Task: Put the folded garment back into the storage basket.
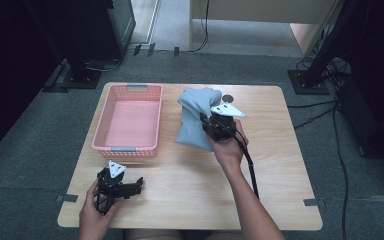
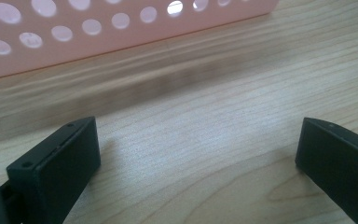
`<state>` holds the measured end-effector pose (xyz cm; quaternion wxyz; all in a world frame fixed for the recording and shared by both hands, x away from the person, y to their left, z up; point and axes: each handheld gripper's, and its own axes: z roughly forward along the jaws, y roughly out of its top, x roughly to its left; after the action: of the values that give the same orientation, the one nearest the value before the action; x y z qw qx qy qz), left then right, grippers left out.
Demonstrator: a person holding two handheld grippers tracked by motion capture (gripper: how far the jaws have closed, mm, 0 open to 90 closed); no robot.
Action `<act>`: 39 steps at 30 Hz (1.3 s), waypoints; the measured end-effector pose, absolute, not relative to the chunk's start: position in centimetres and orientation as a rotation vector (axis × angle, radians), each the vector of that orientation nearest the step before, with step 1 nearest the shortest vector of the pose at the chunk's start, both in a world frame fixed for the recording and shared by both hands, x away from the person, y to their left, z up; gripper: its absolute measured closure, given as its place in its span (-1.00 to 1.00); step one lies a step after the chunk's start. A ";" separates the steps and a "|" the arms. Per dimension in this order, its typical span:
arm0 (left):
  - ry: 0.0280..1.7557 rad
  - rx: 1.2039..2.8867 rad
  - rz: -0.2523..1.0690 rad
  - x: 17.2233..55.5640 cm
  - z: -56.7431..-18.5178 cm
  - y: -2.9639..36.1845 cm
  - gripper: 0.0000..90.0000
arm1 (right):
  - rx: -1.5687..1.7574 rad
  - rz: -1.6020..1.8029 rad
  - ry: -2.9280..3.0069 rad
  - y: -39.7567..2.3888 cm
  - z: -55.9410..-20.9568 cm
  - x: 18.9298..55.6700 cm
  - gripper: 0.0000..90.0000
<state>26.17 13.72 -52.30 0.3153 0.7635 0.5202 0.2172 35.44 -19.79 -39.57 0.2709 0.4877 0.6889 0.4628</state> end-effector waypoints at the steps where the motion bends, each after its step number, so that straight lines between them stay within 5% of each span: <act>1: 1.370 2.011 0.572 26.2 -52.3 13.7 -1.00 | 1.314 1.247 1.856 -19.8 -39.6 35.4 0.63; 39: 1.370 2.012 0.573 26.2 -52.3 13.7 -1.00 | 1.156 1.325 1.953 -7.7 -37.2 38.5 0.62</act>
<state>26.17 13.73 -52.30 0.3151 0.7637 0.5198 0.2175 38.48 -7.72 -37.20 0.2542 0.4254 0.7187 0.4878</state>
